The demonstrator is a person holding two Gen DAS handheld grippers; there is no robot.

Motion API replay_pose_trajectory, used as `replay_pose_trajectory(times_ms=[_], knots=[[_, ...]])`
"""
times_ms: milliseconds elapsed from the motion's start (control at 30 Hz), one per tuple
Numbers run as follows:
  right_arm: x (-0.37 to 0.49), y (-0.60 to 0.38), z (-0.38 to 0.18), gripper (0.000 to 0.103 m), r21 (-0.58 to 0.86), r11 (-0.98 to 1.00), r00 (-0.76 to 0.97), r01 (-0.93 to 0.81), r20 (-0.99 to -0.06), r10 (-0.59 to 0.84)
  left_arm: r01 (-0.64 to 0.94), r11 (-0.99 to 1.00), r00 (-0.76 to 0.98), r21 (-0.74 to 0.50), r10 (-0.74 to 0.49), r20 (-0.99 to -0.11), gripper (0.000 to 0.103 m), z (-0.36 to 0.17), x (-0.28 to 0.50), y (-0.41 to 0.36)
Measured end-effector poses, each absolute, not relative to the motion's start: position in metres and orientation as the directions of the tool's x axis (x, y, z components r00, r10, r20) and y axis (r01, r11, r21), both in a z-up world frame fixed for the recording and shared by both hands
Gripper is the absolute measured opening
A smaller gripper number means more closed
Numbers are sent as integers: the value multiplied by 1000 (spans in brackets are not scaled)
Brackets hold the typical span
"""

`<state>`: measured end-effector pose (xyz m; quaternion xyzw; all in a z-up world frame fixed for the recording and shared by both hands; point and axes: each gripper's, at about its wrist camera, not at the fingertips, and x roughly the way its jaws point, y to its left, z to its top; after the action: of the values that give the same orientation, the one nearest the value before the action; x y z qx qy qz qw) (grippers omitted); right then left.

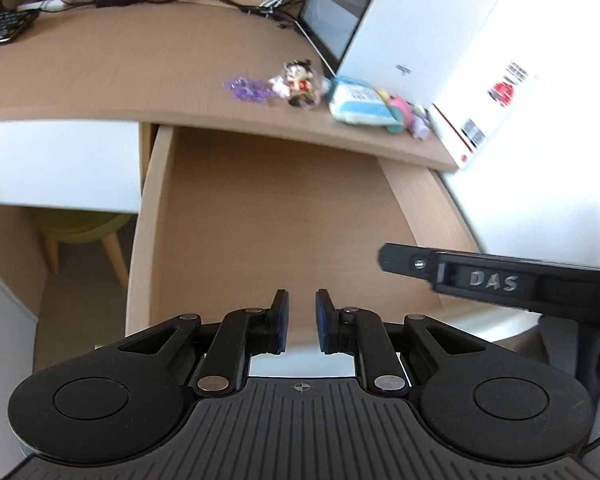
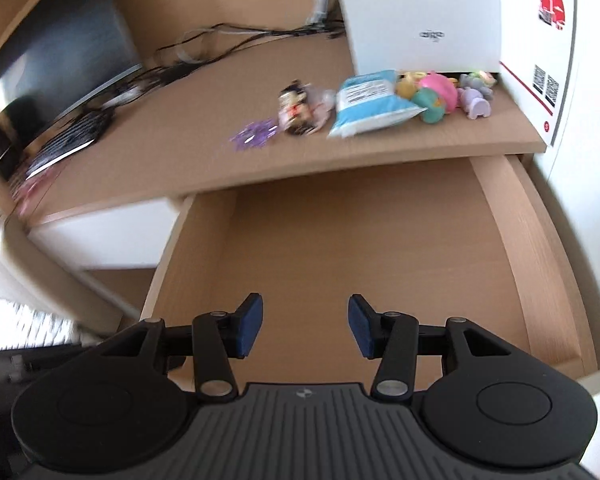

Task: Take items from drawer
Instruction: 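Push the empty drawer closed with both tools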

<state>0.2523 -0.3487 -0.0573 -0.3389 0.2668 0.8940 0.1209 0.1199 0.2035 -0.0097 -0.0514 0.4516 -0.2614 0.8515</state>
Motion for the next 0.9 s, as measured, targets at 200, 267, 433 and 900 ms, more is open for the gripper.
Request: replay_pose_trajectory(times_ms=[200,267,433,900], knots=[[299,-382,-60,55,408,-848,-763,-338,-647,-7,389,868,415,-308,-464,-783,16,-17,63,204],[313,-390,-66,55,413,-839,-758,-355,-652,-1,389,865,402,-316,-468,-787,16,-23,48,204],[341,-410,-89,55,405,-816,-724,-412,-690,23,413,851,373,-325,-483,-792,16,-42,20,207],[373,-396,-163,61,222,-732,-601,-644,-739,304,428,885,542,-185,-415,-730,16,-79,24,183]])
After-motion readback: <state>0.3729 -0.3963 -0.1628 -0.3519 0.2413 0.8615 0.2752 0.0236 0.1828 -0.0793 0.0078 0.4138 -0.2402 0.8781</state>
